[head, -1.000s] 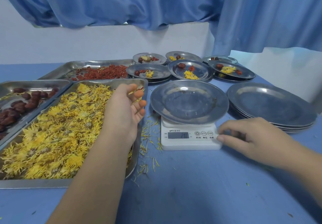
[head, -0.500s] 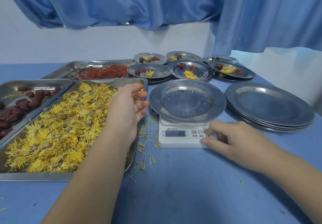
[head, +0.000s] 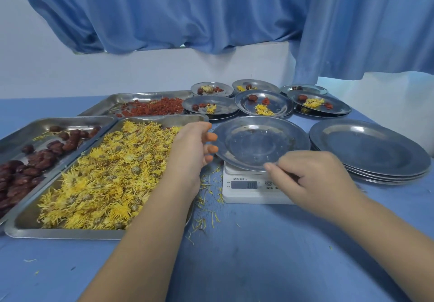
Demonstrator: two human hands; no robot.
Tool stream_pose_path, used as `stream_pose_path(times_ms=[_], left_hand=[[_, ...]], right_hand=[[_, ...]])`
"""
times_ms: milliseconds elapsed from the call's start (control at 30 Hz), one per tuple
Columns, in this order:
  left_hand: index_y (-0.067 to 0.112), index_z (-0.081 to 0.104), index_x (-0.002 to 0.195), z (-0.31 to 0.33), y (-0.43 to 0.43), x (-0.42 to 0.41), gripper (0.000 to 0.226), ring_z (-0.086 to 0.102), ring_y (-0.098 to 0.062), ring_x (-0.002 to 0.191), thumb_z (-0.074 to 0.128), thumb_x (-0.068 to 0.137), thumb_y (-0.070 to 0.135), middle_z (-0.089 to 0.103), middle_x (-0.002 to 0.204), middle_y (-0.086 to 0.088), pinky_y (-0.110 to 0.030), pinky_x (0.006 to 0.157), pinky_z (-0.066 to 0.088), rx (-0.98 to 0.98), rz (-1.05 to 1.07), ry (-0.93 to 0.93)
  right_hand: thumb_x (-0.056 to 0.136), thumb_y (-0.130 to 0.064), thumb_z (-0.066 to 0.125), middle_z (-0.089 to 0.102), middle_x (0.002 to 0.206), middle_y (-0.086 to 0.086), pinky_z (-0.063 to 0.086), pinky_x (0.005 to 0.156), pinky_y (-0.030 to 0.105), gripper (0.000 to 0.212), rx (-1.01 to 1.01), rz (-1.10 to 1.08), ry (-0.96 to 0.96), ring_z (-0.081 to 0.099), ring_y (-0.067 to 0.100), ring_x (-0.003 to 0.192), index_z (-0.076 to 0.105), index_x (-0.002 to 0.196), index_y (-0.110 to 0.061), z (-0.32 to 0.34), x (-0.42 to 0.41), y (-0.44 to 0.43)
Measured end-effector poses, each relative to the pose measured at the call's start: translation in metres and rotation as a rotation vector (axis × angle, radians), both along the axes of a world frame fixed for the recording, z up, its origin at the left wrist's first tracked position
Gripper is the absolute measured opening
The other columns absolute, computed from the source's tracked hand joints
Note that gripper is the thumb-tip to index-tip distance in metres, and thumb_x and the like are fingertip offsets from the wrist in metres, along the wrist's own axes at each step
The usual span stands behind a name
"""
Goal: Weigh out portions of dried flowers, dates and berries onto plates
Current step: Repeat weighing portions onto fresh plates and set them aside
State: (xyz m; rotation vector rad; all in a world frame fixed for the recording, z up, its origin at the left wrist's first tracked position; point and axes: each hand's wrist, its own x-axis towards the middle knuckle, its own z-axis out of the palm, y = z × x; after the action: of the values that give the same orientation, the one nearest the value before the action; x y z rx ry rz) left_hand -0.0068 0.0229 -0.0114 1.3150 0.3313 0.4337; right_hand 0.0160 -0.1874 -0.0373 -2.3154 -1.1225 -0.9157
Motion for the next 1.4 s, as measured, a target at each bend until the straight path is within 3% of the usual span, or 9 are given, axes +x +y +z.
stream_pose_path(times_ms=[200,433,567,633,867,1100,1233,1300,1400], left_hand=[[0.016,0.062,0.095,0.008,-0.003,-0.004,0.013,0.049,-0.013,0.056,0.049,0.095,0.017,0.057,0.077,0.002,-0.024,0.051,0.037,0.085,0.025,0.013],[0.024,0.065,0.101,0.017,0.067,-0.014,0.015,0.066,-0.015,0.083,0.052,0.096,0.029,0.068,0.100,0.003,-0.026,0.064,0.052,0.486,0.014,0.065],[0.020,0.066,0.096,0.042,0.141,-0.006,0.018,0.064,-0.013,0.072,0.053,0.095,0.032,0.069,0.085,0.004,-0.026,0.062,0.049,0.701,0.183,0.161],[0.024,0.066,0.089,0.042,0.171,-0.002,0.020,0.057,-0.006,0.064,0.050,0.096,0.035,0.066,0.079,0.010,-0.021,0.057,0.044,0.966,0.152,0.315],[0.027,0.065,0.119,0.026,0.211,0.003,0.033,0.054,-0.013,0.113,0.056,0.090,0.012,0.060,0.131,0.001,-0.031,0.098,0.041,1.485,-0.120,0.676],[0.033,0.061,0.125,0.026,0.203,0.000,0.046,0.053,-0.012,0.113,0.074,0.081,0.025,0.053,0.125,0.010,-0.039,0.104,0.041,1.541,-0.488,0.783],[0.029,0.071,0.106,0.022,0.202,0.004,0.022,0.057,0.001,0.088,0.072,0.084,0.027,0.065,0.109,0.013,-0.023,0.083,0.044,1.673,-0.366,0.611],[0.033,0.071,0.095,0.026,0.207,0.002,0.011,0.058,0.000,0.080,0.065,0.089,0.039,0.065,0.097,0.015,-0.027,0.077,0.047,1.637,-0.304,0.505],[0.036,0.058,0.070,0.037,0.218,-0.003,0.029,0.057,-0.007,0.066,0.054,0.090,0.057,0.058,0.072,0.011,-0.030,0.062,0.045,1.508,-0.197,0.423]], right_hand=[[0.092,-0.031,0.044,0.030,0.045,-0.003,0.035,0.037,0.031,0.046,0.126,-0.021,-0.154,0.033,0.021,0.043,0.034,0.049,-0.016,0.016,0.008,0.039],[0.092,-0.025,0.051,0.036,0.045,0.002,0.031,0.039,0.026,0.047,0.100,0.066,-0.310,0.036,0.024,0.041,0.041,0.048,-0.013,-0.006,0.014,0.029],[0.093,-0.027,0.048,0.034,0.045,0.002,0.032,0.038,0.027,0.048,0.134,0.053,-0.275,0.035,0.024,0.041,0.040,0.047,-0.013,-0.006,0.011,0.037],[0.092,-0.026,0.049,0.034,0.045,0.001,0.032,0.038,0.027,0.047,0.115,0.075,-0.268,0.034,0.023,0.041,0.039,0.047,-0.013,-0.008,0.008,0.040],[0.091,-0.027,0.051,0.036,0.046,0.001,0.032,0.039,0.029,0.045,0.073,0.117,-0.214,0.038,0.025,0.041,0.039,0.048,-0.016,-0.011,0.003,0.040],[0.091,-0.027,0.050,0.034,0.047,0.000,0.035,0.037,0.032,0.046,0.058,0.120,-0.167,0.036,0.024,0.041,0.039,0.048,-0.014,-0.013,0.002,0.039],[0.092,-0.028,0.048,0.033,0.047,0.000,0.035,0.037,0.033,0.047,0.045,0.099,-0.145,0.036,0.024,0.041,0.038,0.048,-0.013,-0.012,0.003,0.039],[0.092,-0.029,0.047,0.032,0.047,0.000,0.036,0.038,0.033,0.048,0.041,0.079,-0.132,0.038,0.025,0.042,0.040,0.048,-0.012,-0.012,0.003,0.037],[0.093,-0.031,0.045,0.032,0.047,0.000,0.037,0.039,0.035,0.049,0.045,0.067,-0.103,0.039,0.024,0.042,0.043,0.049,-0.010,-0.010,0.003,0.035]])
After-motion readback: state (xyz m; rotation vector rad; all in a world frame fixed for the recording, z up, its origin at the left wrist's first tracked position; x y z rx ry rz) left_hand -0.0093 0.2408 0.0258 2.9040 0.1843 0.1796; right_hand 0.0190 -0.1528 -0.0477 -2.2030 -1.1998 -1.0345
